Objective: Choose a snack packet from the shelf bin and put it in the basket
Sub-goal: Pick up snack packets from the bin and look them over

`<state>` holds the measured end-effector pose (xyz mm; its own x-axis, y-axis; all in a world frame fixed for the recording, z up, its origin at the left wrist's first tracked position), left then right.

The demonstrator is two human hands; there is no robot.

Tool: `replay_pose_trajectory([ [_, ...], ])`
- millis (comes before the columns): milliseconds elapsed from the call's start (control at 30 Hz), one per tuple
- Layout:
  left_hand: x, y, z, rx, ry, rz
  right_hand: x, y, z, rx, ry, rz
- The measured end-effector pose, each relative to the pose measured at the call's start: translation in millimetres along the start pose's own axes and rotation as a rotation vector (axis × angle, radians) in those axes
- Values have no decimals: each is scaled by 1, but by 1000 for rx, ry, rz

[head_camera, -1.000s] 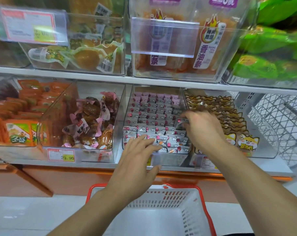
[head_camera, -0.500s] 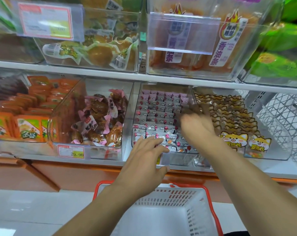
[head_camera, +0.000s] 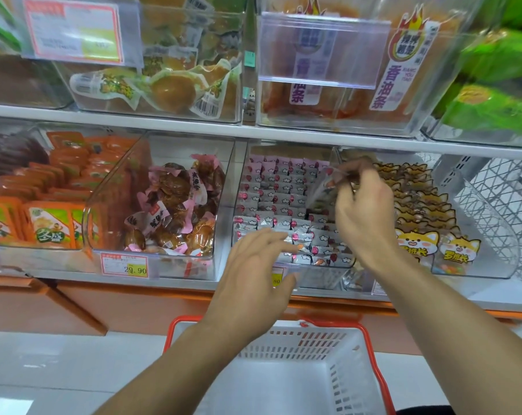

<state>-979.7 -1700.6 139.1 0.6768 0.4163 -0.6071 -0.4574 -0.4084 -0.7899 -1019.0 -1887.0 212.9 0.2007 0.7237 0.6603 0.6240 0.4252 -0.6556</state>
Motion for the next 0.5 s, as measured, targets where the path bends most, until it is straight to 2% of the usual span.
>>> replay_pose_trajectory([
  [100,8,-19,5,-145,-76,241,15,-19,20,-83,-88,-174],
  [167,17,-30,9,-229,-125,461,13,-21,34,-73,-61,-335],
  [233,24,-32,11,-241,-155,637,0,-8,48,-2,73,-535],
  [367,27,-23,14,-158,-214,869,-22,36,77,190,430,-1060],
  [500,39,-15,17,-149,-299,1011,-28,41,84,259,516,-1149],
])
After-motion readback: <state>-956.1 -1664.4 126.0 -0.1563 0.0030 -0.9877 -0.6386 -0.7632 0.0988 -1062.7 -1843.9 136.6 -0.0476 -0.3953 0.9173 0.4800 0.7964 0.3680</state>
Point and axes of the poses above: each hand's wrist, its own z-axis away from the middle knuckle, its own y-axis out of the palm, x = y × z, the point moved 10 cm from there along -z, towards the middle knuckle, and after that the axes turned 13 degrees about x, right-handed, at the moved point
